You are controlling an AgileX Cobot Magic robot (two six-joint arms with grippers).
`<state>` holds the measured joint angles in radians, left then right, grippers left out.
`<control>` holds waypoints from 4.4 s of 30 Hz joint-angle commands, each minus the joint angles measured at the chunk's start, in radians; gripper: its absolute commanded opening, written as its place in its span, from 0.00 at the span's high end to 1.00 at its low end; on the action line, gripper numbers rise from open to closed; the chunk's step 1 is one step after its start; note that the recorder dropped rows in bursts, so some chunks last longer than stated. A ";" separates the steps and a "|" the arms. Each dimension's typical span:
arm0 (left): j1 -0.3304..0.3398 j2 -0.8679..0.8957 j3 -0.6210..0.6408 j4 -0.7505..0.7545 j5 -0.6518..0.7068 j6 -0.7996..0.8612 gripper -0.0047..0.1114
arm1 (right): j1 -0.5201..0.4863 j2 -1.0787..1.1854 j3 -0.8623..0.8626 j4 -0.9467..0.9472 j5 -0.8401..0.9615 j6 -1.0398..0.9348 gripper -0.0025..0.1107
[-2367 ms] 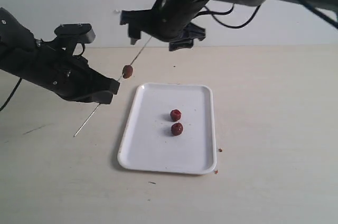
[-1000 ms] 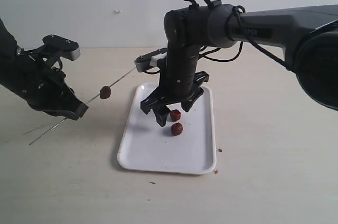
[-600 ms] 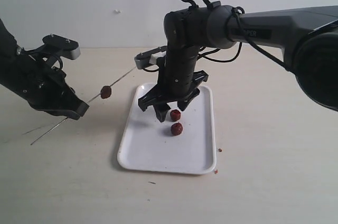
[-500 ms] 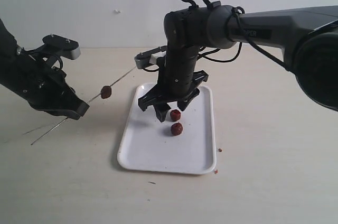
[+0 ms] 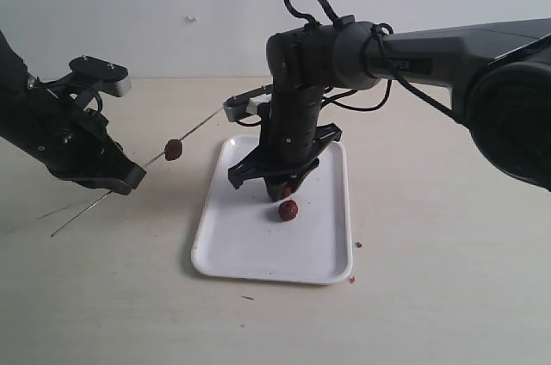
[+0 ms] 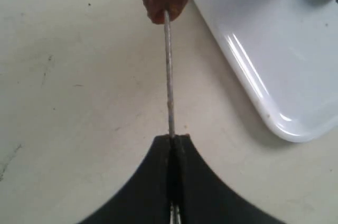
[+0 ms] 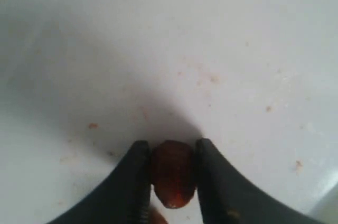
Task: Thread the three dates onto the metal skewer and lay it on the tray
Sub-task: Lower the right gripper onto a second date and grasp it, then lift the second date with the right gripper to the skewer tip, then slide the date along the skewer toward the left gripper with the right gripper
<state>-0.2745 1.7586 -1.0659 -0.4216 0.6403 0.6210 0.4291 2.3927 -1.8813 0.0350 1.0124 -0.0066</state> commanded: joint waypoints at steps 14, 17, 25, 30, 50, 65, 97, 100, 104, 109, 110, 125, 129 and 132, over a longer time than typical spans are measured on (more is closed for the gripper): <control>0.002 -0.003 -0.008 -0.058 0.042 0.004 0.96 | -0.072 -0.075 -0.091 0.047 0.056 -0.004 0.90; 0.002 -0.003 -0.008 -0.084 0.044 0.025 0.96 | -0.128 -0.099 -0.113 0.175 0.051 -0.049 0.90; 0.002 -0.003 -0.008 -0.172 0.057 0.198 0.96 | -0.297 -0.122 -0.115 0.618 0.114 -0.262 0.90; 0.002 -0.003 -0.008 -0.261 0.062 0.412 0.96 | -0.355 -0.122 -0.115 0.754 0.189 -0.374 0.90; 0.002 0.069 -0.006 -0.562 -0.009 0.995 0.96 | -0.501 -0.122 -0.115 0.872 0.209 -0.517 0.90; 0.014 0.069 -0.006 -0.835 -0.171 1.368 0.96 | -0.504 -0.122 -0.115 0.961 0.209 -0.517 0.90; 0.036 0.111 -0.018 -0.949 -0.110 1.474 0.96 | -0.498 -0.159 -0.080 1.005 0.209 -0.490 0.84; 0.036 0.111 -0.021 -0.949 -0.104 1.474 0.96 | -0.498 -0.161 -0.080 1.005 0.209 -0.490 0.83; 0.036 0.111 -0.026 -0.954 -0.078 1.474 0.96 | -0.498 -0.161 -0.080 1.005 0.209 -0.490 0.83; 0.036 0.111 -0.026 -0.958 -0.061 1.474 0.96 | -0.498 -0.161 -0.080 1.005 0.209 -0.490 0.83; 0.036 0.111 -0.026 -0.958 -0.054 1.474 0.96 | -0.498 -0.161 -0.080 1.007 0.209 -0.490 0.83; 0.034 0.111 -0.026 -0.975 -0.044 1.474 0.96 | -0.476 -0.161 -0.080 1.026 0.209 -0.490 0.83; 0.034 0.111 -0.026 -0.975 -0.035 1.474 0.96 | -0.476 -0.161 -0.080 1.028 0.209 -0.490 0.83; 0.034 0.111 -0.026 -0.977 -0.030 1.474 0.96 | -0.476 -0.161 -0.080 1.028 0.209 -0.490 0.84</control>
<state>-0.2398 1.8763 -1.0845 -1.3748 0.5805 2.0946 -0.0556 2.2431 -1.9648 1.0483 1.2085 -0.4876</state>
